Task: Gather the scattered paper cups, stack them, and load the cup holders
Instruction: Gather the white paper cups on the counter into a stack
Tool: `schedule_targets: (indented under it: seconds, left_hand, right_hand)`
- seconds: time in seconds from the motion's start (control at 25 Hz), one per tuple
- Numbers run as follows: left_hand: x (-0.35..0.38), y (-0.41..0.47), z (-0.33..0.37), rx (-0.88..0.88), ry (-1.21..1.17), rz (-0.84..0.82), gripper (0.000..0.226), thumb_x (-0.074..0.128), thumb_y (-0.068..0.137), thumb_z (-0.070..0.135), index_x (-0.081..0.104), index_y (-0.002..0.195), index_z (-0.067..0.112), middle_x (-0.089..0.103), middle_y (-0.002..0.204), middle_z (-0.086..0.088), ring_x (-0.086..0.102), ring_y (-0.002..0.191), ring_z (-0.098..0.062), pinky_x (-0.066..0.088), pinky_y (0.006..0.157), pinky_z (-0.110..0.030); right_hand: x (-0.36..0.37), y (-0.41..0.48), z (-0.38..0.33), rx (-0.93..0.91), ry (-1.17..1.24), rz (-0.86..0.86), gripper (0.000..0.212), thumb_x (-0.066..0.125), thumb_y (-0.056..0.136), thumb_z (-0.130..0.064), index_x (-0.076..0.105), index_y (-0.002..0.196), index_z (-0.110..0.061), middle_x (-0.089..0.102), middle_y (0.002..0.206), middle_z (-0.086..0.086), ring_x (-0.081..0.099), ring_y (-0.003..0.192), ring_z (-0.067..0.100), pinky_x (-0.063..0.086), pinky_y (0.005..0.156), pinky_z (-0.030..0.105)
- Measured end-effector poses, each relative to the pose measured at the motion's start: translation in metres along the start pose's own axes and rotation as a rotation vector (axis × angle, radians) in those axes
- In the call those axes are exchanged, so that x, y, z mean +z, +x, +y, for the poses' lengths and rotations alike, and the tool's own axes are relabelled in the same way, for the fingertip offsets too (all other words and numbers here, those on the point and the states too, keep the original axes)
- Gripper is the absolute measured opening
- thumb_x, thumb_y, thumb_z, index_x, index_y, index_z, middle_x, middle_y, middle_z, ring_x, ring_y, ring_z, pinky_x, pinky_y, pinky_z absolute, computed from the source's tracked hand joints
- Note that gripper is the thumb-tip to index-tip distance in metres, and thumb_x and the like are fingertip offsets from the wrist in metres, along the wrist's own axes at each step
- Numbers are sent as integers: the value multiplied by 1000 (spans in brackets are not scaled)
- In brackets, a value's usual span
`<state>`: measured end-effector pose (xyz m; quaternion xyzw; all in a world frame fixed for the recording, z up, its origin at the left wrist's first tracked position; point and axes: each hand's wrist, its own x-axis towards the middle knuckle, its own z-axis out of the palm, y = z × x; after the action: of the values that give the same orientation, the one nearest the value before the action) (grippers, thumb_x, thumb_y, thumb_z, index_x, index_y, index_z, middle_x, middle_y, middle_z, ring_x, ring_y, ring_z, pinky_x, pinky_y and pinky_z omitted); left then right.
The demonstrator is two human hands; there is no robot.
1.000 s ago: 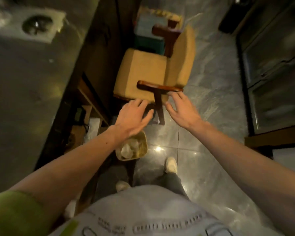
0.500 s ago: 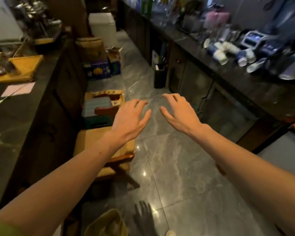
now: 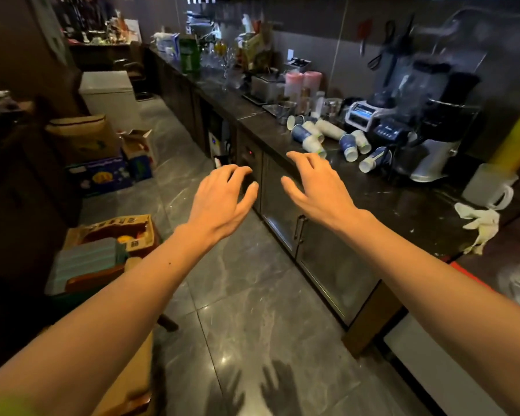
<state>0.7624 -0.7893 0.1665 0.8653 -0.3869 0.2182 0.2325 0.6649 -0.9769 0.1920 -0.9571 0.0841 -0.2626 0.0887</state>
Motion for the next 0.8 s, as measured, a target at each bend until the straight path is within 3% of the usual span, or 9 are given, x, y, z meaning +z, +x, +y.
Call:
schedule_targets:
  seconds: [0.56,0.8]
  left_hand:
    - [214,299,-93,303,-85,-152,52,34,95,48,56,127,15,62,122,-8,57,113,-26,45,95,-40]
    - [315,404,-105,434,-60,-243,54,32,96,49,55,131,15,61,125,-8,55,117,-26,43,99,-42]
  right_hand:
    - [135,229,173,213,-201,-107,53,47,96,-44,42,142,-18,50,134,14,53,113,34,46,90,46]
    - [184,307,264,300,-284,-143,55,43,95,-47,39,143,-20,48,138,14,49,120,32,42,95,43]
